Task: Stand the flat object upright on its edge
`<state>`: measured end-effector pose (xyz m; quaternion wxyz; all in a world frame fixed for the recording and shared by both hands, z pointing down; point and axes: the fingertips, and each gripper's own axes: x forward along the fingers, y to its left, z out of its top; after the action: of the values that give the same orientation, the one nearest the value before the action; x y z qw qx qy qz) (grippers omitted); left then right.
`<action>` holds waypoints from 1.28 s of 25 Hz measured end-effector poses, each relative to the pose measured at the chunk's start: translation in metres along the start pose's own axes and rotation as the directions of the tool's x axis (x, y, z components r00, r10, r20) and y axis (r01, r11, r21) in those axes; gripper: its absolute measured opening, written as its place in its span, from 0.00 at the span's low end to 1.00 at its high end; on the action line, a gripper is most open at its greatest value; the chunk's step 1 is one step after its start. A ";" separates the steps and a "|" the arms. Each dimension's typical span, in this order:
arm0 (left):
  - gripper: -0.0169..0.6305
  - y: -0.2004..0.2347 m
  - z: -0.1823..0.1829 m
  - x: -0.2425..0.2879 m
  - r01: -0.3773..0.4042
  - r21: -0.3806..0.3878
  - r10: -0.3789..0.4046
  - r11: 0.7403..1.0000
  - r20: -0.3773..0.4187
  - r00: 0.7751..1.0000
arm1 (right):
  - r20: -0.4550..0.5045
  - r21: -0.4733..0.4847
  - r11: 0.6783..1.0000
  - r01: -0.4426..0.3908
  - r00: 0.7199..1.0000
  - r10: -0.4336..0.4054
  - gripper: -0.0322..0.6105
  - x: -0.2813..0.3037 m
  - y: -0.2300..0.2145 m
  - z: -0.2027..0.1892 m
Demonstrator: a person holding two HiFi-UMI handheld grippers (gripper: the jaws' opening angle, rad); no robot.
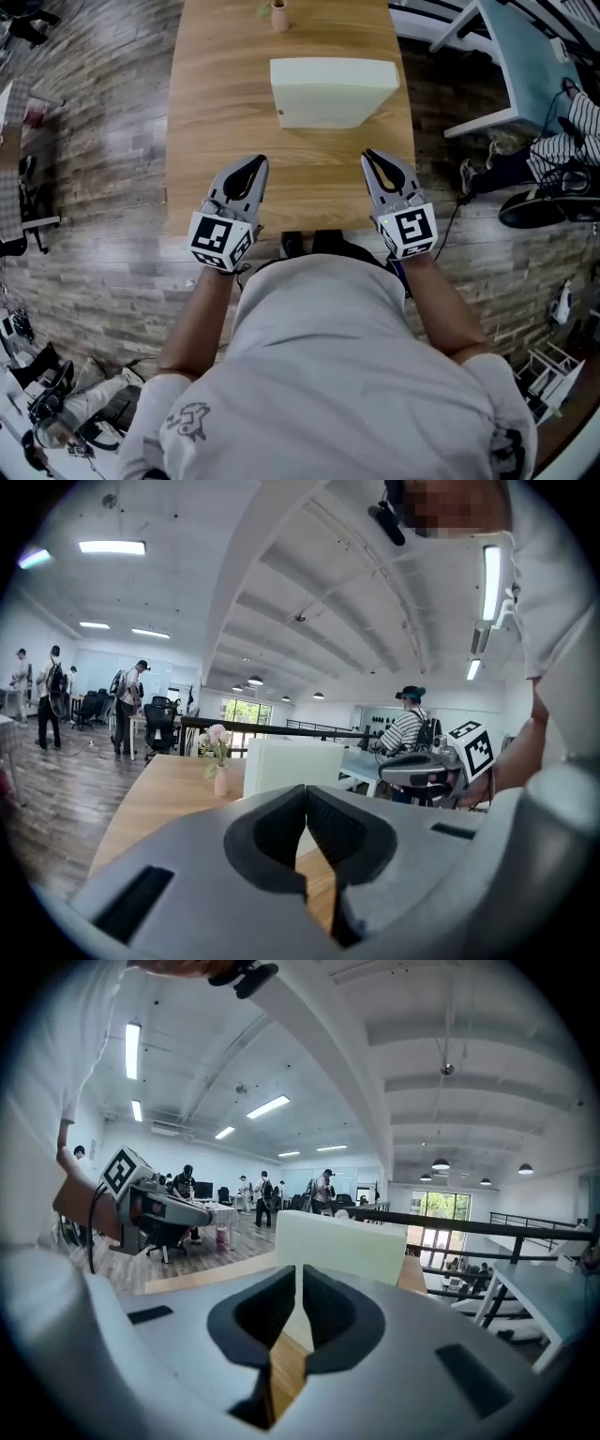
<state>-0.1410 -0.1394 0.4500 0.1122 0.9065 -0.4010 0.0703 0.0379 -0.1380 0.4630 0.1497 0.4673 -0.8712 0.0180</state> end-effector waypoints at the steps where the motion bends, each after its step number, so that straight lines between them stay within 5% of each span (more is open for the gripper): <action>1: 0.04 -0.003 0.003 -0.004 0.012 -0.018 -0.012 1.000 0.008 1.000 | 0.012 0.008 1.000 -0.002 1.000 0.002 0.09 -0.004 0.004 0.006; 17: 0.04 -0.045 0.044 -0.076 0.128 0.098 -0.135 0.987 0.069 0.988 | 0.076 0.024 0.999 -0.036 0.997 0.034 0.06 -0.054 0.065 0.056; 32: 0.04 -0.081 0.044 -0.089 0.168 0.074 -0.173 0.983 0.070 0.982 | 0.075 0.049 0.998 -0.036 0.997 0.033 0.06 -0.091 0.072 0.065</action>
<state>-0.1388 -0.0343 0.3759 0.0715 0.9429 -0.3231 0.0394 0.0100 -0.0353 0.3832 0.1053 0.4561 -0.8833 0.0250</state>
